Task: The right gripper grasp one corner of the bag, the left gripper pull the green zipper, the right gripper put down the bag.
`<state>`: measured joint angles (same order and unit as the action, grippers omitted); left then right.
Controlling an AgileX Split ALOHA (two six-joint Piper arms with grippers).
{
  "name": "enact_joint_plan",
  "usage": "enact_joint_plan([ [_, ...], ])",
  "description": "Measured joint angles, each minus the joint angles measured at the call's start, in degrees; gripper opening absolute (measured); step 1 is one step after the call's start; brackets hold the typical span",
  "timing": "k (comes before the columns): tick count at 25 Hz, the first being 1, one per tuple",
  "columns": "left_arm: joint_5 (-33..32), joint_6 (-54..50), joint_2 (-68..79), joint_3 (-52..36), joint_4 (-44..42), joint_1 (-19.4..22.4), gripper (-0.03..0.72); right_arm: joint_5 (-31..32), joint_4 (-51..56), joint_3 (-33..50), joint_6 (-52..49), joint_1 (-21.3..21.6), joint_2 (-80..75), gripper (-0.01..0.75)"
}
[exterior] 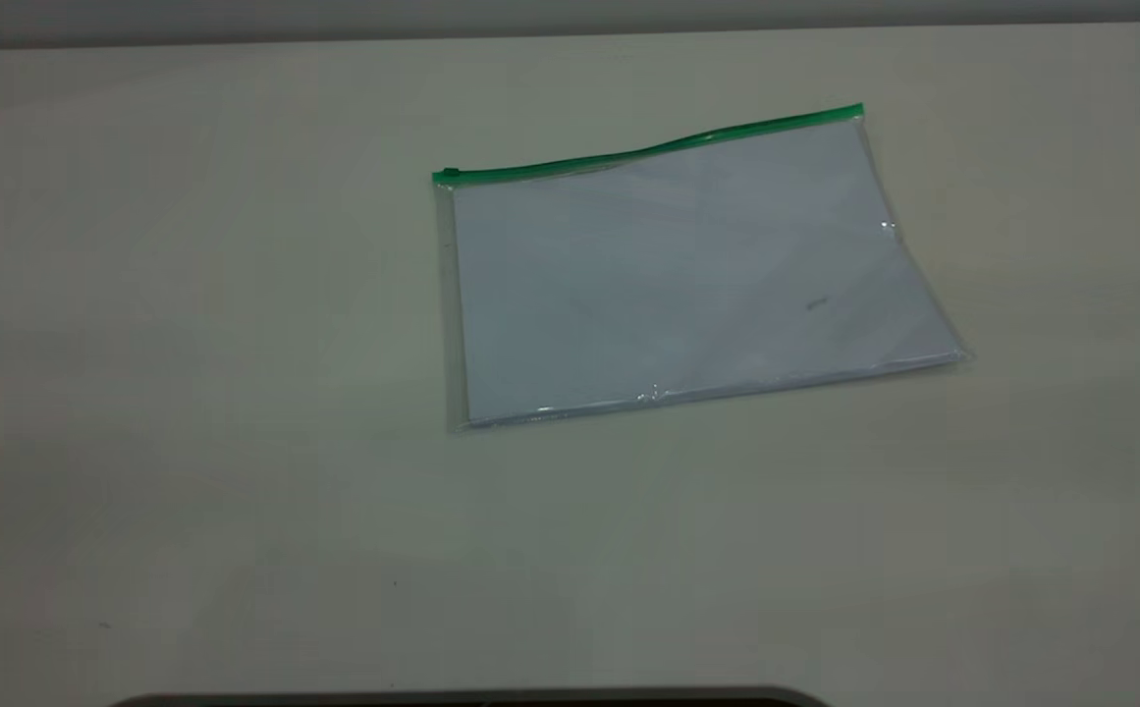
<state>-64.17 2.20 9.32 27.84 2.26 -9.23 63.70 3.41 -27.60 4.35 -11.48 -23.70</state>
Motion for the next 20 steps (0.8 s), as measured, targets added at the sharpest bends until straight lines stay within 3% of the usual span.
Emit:
enact_joint_plan([
  [2, 0.0, 0.0, -0.9, 0.0, 0.0, 0.0, 0.511, 0.0, 0.0, 0.0, 0.0, 0.3, 1.2, 0.398],
  [6, -0.1, 0.0, -2.3, 0.0, 0.0, 0.1, 0.511, 0.0, 0.4, 0.0, 0.0, 5.9, 8.9, 0.398],
  [9, -0.1, 0.0, -2.6, 0.0, 0.0, 3.0, 0.511, 0.1, 0.4, 0.0, 0.0, 8.2, 17.7, 0.395],
  [14, -0.1, 0.0, -3.8, 0.0, -0.1, 8.7, 0.511, 1.0, 0.5, 0.0, 0.0, 8.6, 24.6, 0.396],
  [20, -0.9, 0.0, -10.4, 0.0, 0.0, 11.1, 0.511, 1.0, 0.6, 0.0, 0.0, 8.6, 24.6, 0.394],
])
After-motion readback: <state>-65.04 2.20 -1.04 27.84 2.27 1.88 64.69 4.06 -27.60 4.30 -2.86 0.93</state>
